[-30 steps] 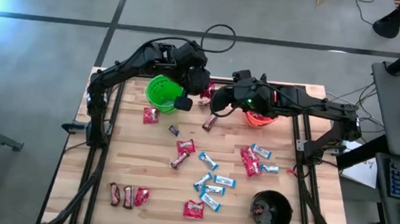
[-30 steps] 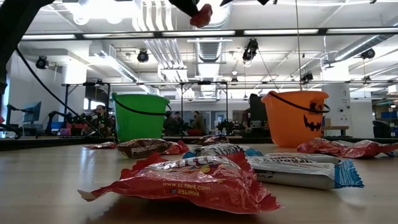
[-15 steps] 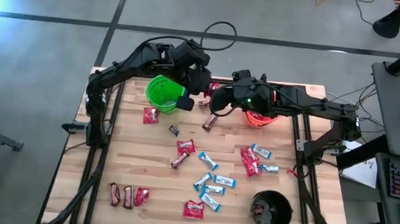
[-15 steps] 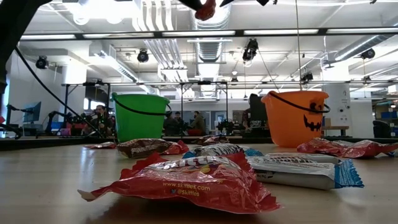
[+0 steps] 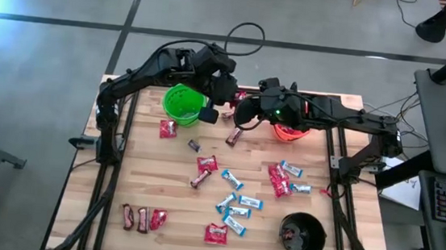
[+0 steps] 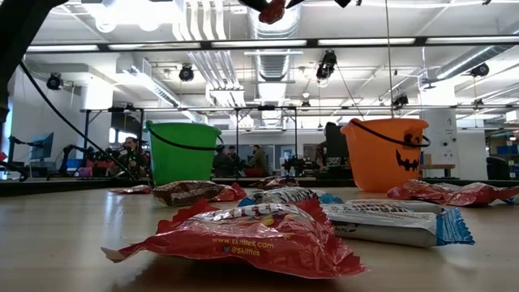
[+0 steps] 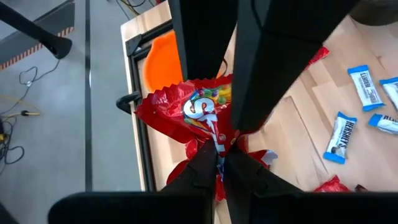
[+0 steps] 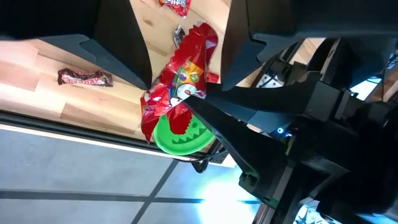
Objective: Sort candy
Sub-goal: Put the red candy into the orange bucket
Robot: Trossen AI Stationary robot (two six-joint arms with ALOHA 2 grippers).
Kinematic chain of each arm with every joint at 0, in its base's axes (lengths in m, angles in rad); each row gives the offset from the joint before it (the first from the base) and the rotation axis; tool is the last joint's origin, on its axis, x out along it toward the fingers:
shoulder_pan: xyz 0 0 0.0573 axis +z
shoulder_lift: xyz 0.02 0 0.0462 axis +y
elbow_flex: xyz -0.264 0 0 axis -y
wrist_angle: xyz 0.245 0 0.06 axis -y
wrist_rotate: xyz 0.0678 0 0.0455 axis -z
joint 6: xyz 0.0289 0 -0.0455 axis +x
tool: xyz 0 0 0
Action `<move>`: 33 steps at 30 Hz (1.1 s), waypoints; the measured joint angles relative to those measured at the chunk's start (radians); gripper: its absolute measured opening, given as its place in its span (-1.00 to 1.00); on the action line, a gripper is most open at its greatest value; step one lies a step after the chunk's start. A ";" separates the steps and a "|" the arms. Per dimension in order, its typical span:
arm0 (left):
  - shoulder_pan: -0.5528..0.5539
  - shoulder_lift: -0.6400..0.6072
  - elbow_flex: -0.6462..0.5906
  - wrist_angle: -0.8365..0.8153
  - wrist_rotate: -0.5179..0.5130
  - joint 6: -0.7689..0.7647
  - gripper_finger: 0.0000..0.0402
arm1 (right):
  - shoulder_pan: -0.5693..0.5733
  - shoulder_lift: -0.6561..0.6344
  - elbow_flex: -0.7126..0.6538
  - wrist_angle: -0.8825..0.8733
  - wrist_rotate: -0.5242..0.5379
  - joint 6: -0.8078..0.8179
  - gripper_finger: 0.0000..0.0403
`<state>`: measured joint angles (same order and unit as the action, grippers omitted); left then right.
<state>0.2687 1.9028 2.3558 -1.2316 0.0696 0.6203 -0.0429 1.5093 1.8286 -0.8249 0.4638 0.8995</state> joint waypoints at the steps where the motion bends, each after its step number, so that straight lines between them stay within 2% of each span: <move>1: 0.000 0.000 0.000 0.000 0.000 0.000 -1.00 | 0.000 0.000 0.000 0.000 0.000 -0.001 -0.15; 12: 0.000 0.000 0.000 0.003 0.001 0.000 -1.00 | 0.000 0.000 0.000 0.000 0.000 -0.053 -0.91; 27: 0.000 0.000 0.000 0.003 0.002 0.000 -1.00 | 0.000 0.000 0.000 0.000 -0.012 -0.059 -0.95; 33: 0.000 0.000 0.000 -0.003 0.004 0.000 -1.00 | -0.003 0.014 0.000 0.003 -0.023 -0.086 -0.84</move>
<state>0.2691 1.9030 2.3554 -1.2346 0.0732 0.6201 -0.0464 1.5234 1.8286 -0.8221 0.4403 0.8134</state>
